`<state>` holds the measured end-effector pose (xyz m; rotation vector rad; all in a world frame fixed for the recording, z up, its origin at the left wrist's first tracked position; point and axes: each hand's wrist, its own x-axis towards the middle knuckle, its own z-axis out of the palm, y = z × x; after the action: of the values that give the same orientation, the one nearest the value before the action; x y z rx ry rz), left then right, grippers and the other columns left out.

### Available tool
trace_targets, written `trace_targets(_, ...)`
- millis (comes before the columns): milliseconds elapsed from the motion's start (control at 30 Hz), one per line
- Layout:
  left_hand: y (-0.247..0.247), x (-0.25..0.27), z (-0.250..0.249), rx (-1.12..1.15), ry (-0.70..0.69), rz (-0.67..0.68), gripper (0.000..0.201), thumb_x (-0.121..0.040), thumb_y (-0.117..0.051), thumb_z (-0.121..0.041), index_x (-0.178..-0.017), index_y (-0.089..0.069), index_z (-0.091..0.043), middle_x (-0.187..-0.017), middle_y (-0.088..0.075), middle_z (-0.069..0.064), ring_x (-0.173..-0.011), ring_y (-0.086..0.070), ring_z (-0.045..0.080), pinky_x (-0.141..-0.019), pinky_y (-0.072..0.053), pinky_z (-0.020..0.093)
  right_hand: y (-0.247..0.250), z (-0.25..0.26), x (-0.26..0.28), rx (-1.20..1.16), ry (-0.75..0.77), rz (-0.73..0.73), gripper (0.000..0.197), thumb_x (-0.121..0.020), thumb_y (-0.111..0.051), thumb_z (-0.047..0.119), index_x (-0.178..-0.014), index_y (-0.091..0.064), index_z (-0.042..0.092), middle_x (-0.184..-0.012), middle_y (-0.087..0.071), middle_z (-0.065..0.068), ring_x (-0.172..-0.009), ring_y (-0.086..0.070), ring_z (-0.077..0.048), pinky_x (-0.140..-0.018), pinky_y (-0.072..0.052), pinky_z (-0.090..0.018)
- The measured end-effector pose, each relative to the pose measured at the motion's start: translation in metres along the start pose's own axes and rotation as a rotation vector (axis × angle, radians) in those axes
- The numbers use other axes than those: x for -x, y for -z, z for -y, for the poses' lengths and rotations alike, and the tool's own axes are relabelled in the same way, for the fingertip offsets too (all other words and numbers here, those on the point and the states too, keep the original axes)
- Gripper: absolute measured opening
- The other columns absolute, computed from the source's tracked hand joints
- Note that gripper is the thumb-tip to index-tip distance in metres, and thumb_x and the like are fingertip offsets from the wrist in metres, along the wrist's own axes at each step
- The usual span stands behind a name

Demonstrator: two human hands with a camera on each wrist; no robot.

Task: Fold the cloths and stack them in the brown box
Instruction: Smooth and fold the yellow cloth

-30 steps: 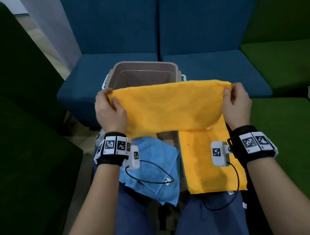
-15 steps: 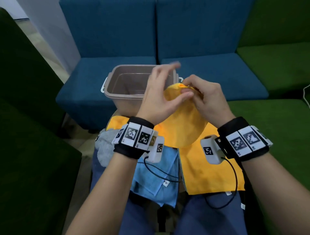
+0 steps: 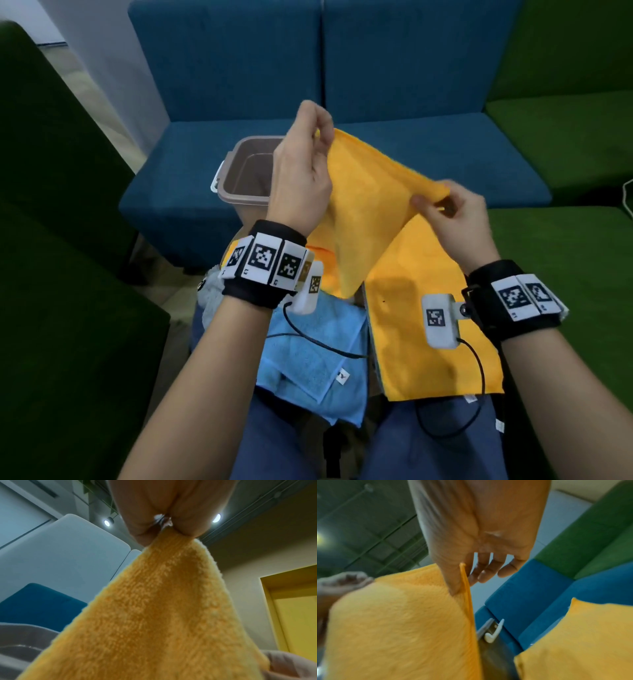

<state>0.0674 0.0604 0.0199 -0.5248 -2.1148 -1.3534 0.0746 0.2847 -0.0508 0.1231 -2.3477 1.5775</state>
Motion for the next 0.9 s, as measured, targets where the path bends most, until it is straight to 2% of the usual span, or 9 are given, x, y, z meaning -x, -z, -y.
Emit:
trace_targets(67,0.003,-0.007,-0.005,0.003,-0.053,-0.02,0.031,-0.072,-0.031,0.016,-0.081,-0.052,-0.005,-0.079,-0.045,-0.002,-0.069,-0.041,0.001,-0.069,-0.033,0.013,-0.001,0.009,-0.003,-0.2,0.014,-0.127,0.001,-0.097,-0.058,0.019,-0.098,-0.057,0.019,-0.091,-0.063,-0.007,-0.084,-0.06,-0.013,-0.079,-0.05,-0.032)
trace_targets(167,0.005,-0.015,-0.011,0.004,-0.071,-0.088,0.031,-0.076,-0.034,0.015,-0.075,-0.062,-0.001,-0.085,-0.045,-0.009,-0.078,-0.046,-0.001,-0.074,-0.035,0.013,-0.007,0.021,-0.007,-0.24,0.09,-0.247,0.013,-0.1,-0.048,0.017,-0.097,-0.039,0.026,-0.076,-0.048,-0.003,-0.067,-0.047,-0.019,-0.065,-0.043,-0.039)
trace_targets(233,0.007,-0.018,-0.015,0.019,-0.046,-0.12,0.031,-0.083,-0.039,0.01,-0.084,-0.068,-0.001,-0.089,-0.046,-0.009,-0.083,-0.048,0.001,-0.076,-0.037,0.014,-0.012,0.027,-0.008,-0.121,0.204,-0.285,0.022,-0.098,-0.043,0.007,-0.089,-0.036,0.026,-0.076,-0.04,-0.002,-0.065,-0.039,-0.021,-0.061,-0.036,-0.042)
trace_targets(333,0.014,-0.018,-0.019,-0.041,-0.091,-0.109,0.03,-0.083,-0.056,0.002,-0.111,-0.067,-0.004,-0.104,-0.047,-0.002,-0.099,-0.05,0.002,-0.089,-0.042,0.017,-0.015,0.036,-0.011,0.012,0.32,-0.302,0.032,-0.085,-0.036,-0.009,-0.081,-0.047,0.021,-0.077,-0.047,-0.002,-0.067,-0.042,-0.014,-0.061,-0.035,-0.036)
trace_targets(467,0.019,-0.017,-0.013,-0.152,-0.172,-0.086,0.061,-0.075,-0.062,0.004,-0.135,-0.052,-0.003,-0.118,-0.041,0.01,-0.113,-0.041,-0.003,-0.101,-0.04,0.022,-0.009,0.055,-0.018,0.003,0.382,-0.327,0.016,-0.092,-0.053,0.006,-0.101,-0.063,0.014,-0.103,-0.051,0.0,-0.094,-0.055,-0.008,-0.075,-0.046,-0.022)
trace_targets(567,0.022,-0.019,-0.007,-0.084,-0.136,-0.173,0.032,-0.076,-0.063,0.005,-0.107,-0.067,-0.003,-0.106,-0.049,0.0,-0.101,-0.052,0.004,-0.087,-0.045,0.021,-0.015,0.052,-0.02,0.118,0.335,-0.144,0.048,-0.084,-0.068,0.014,-0.129,-0.053,0.026,-0.123,-0.044,0.006,-0.117,-0.046,0.0,-0.094,-0.048,-0.029)
trace_targets(667,0.021,-0.016,-0.007,-0.038,-0.076,-0.175,0.016,-0.079,-0.061,0.006,-0.085,-0.067,-0.007,-0.089,-0.057,-0.008,-0.084,-0.054,-0.004,-0.076,-0.04,0.014,-0.017,0.04,-0.019,0.198,0.363,-0.06,0.036,-0.086,-0.062,0.002,-0.116,-0.066,0.021,-0.115,-0.057,0.003,-0.102,-0.052,0.004,-0.082,-0.046,-0.021)
trace_targets(800,0.016,-0.013,-0.011,-0.028,-0.079,-0.14,0.026,-0.09,-0.054,0.002,-0.114,-0.065,-0.001,-0.113,-0.056,0.002,-0.105,-0.056,0.008,-0.09,-0.051,0.037,-0.007,0.049,-0.022,0.153,0.424,-0.147,0.04,-0.092,-0.046,-0.005,-0.12,-0.068,0.013,-0.12,-0.06,-0.004,-0.11,-0.058,-0.016,-0.094,-0.047,-0.025)
trace_targets(900,0.007,-0.01,-0.013,-0.081,-0.059,-0.11,0.042,-0.092,-0.06,-0.007,-0.132,-0.051,0.001,-0.137,-0.044,0.017,-0.129,-0.044,0.021,-0.11,-0.037,0.032,0.0,0.052,-0.025,0.233,0.44,-0.194,0.045,-0.096,-0.041,-0.002,-0.135,-0.058,0.015,-0.128,-0.055,-0.004,-0.117,-0.055,-0.014,-0.101,-0.042,-0.02)
